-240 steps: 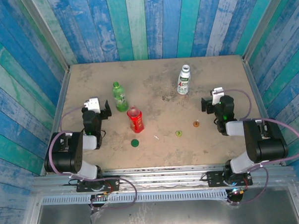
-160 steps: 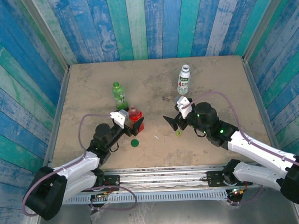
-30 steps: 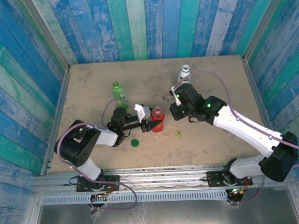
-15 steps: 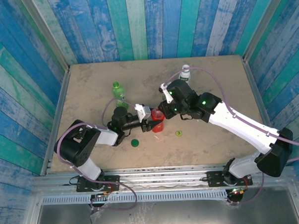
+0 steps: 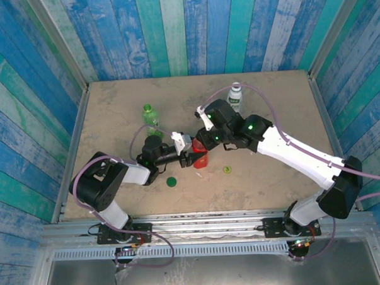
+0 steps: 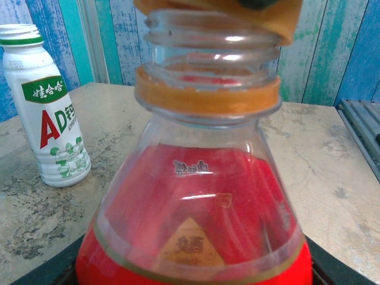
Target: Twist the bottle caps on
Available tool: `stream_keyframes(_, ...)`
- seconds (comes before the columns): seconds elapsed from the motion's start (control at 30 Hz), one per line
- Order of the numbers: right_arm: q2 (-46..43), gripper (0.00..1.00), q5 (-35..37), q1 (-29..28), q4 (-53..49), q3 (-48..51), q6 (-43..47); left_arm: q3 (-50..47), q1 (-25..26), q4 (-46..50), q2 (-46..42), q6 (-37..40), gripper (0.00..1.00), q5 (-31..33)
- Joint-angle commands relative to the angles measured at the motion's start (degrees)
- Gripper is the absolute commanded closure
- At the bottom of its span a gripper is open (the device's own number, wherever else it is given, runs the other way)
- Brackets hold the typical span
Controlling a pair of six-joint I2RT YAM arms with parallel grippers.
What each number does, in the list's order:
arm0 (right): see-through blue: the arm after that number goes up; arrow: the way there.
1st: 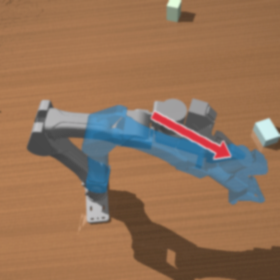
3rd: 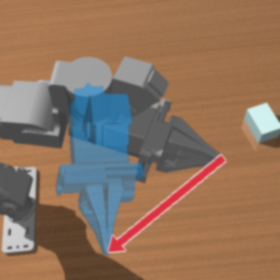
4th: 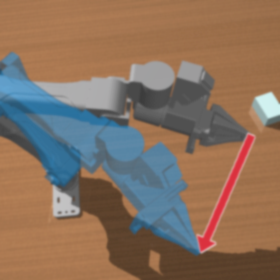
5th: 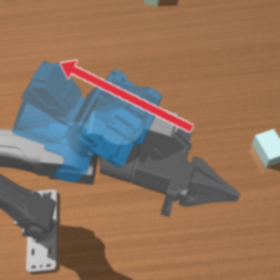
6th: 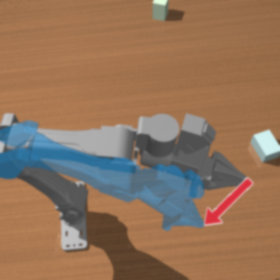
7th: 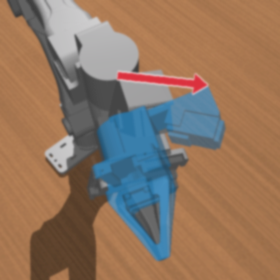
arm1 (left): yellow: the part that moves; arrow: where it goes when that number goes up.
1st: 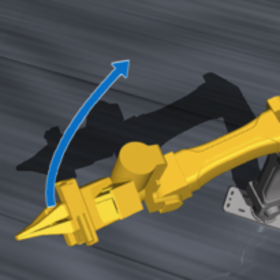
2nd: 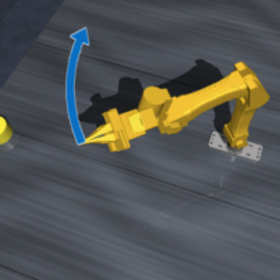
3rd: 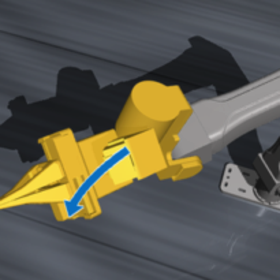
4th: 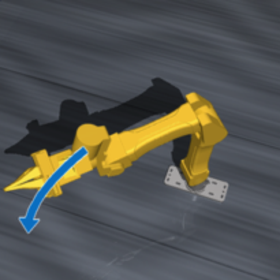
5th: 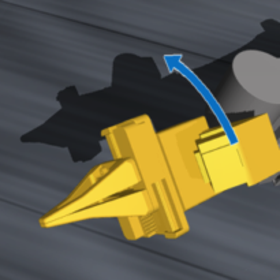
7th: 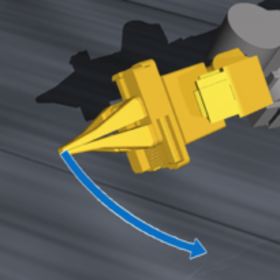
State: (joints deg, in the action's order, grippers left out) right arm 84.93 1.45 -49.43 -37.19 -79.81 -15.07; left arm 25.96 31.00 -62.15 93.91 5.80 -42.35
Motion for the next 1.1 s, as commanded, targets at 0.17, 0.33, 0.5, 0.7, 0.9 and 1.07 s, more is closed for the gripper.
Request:
stream_keyframes(0.17,4.2,0.68,2.0,-1.7,-8.3,-3.9,3.4,-0.2,0.3,4.7,2.6,1.3,0.39,-0.3)
stream_keyframes(0.33,6.9,0.69,4.7,-2.6,-13.3,-6.5,3.4,-0.2,0.3,4.7,2.8,1.2,0.39,-0.3)
stream_keyframes(0.5,9.1,0.70,8.0,-3.5,-16.8,-8.3,3.3,-0.1,0.3,4.5,3.0,1.1,0.40,-0.2)
stream_keyframes(0.7,11.8,0.71,9.5,-3.8,-21.3,-11.1,2.6,-0.1,0.3,4.6,3.0,1.0,0.40,-0.3)
stream_keyframes(0.9,13.3,0.72,12.2,-3.9,-23.8,-12.5,1.7,-0.1,0.3,4.6,3.1,0.9,0.40,-0.3)
stream_keyframes(1.07,14.5,0.70,12.6,-4.0,-25.3,-14.1,1.2,-0.1,0.3,4.6,3.1,1.0,0.40,-0.4)
